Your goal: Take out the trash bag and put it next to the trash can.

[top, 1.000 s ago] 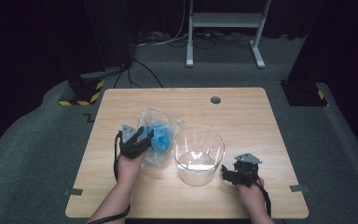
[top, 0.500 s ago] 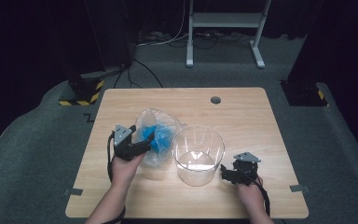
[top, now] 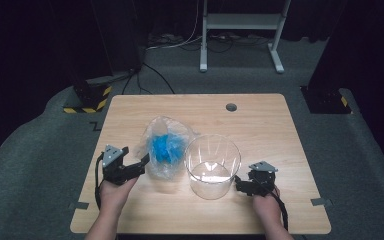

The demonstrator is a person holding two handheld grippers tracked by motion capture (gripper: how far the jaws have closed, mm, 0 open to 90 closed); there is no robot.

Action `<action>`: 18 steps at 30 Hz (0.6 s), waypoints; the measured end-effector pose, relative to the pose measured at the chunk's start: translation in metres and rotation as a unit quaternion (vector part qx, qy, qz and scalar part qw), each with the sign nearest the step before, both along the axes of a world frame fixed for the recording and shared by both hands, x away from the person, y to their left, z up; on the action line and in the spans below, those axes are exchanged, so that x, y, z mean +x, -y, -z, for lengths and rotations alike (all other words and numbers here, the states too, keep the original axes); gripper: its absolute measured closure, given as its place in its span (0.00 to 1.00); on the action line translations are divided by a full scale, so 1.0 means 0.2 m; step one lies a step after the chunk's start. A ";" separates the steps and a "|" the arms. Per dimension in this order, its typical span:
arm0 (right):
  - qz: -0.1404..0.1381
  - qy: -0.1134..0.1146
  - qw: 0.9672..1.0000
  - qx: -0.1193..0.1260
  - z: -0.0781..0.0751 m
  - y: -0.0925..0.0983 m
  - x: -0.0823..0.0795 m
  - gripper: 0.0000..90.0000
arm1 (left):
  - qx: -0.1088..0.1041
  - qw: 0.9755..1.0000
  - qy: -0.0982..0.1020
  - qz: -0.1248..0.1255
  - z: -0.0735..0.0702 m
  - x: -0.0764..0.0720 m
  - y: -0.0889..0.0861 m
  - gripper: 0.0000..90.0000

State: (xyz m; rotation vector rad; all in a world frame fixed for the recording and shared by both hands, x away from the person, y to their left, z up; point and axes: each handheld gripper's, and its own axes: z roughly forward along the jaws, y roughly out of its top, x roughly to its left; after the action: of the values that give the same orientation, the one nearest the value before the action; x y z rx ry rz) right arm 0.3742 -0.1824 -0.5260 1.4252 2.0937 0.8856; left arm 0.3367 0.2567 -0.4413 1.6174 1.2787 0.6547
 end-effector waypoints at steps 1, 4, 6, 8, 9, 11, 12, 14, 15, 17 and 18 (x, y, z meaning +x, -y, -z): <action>0.000 -0.001 1.000 0.001 0.00 0.00 0.00 0.11 | 0.003 1.000 -0.005 -0.003 0.00 -0.02 0.00 0.17; -0.002 -0.001 1.000 0.001 0.00 0.00 0.01 0.11 | 0.023 0.999 -0.026 -0.002 0.04 -0.07 -0.03 0.17; -0.004 -0.001 1.000 0.001 0.00 0.00 0.01 0.11 | 0.043 0.998 -0.043 0.002 0.07 -0.09 -0.04 0.17; -0.010 -0.001 1.000 0.000 0.00 0.01 0.01 0.11 | 0.050 0.997 -0.059 0.004 0.11 -0.11 -0.06 0.18; -0.014 -0.002 1.000 0.000 0.00 0.01 0.01 0.11 | 0.045 0.997 -0.066 0.002 0.13 -0.11 -0.08 0.19; -0.016 -0.002 1.000 0.001 0.00 0.01 0.01 0.11 | 0.033 0.996 -0.087 -0.003 0.17 -0.11 -0.10 0.19; -0.016 -0.002 1.000 0.000 0.00 0.01 0.01 0.11 | 0.040 0.995 -0.096 -0.004 0.20 -0.10 -0.10 0.19; -0.016 -0.002 1.000 0.000 0.00 0.01 0.01 0.11 | 0.067 0.989 -0.133 0.010 0.28 -0.08 -0.08 0.17; -0.017 -0.002 1.000 0.001 0.00 0.01 0.01 0.11 | 0.077 0.986 -0.146 0.013 0.31 -0.08 -0.07 0.17; -0.018 -0.001 1.000 0.001 0.00 0.02 0.01 0.11 | 0.109 0.980 -0.166 0.019 0.36 -0.06 -0.05 0.17; -0.017 -0.002 1.000 0.002 0.00 0.02 0.01 0.11 | 0.124 0.977 -0.174 0.021 0.40 -0.05 -0.04 0.17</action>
State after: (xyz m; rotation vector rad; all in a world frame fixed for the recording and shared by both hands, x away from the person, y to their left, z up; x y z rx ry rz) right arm 0.3759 -0.1854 -0.5259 1.3969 2.1257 0.9009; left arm 0.3257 0.2656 -0.5205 2.0247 1.4513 0.5361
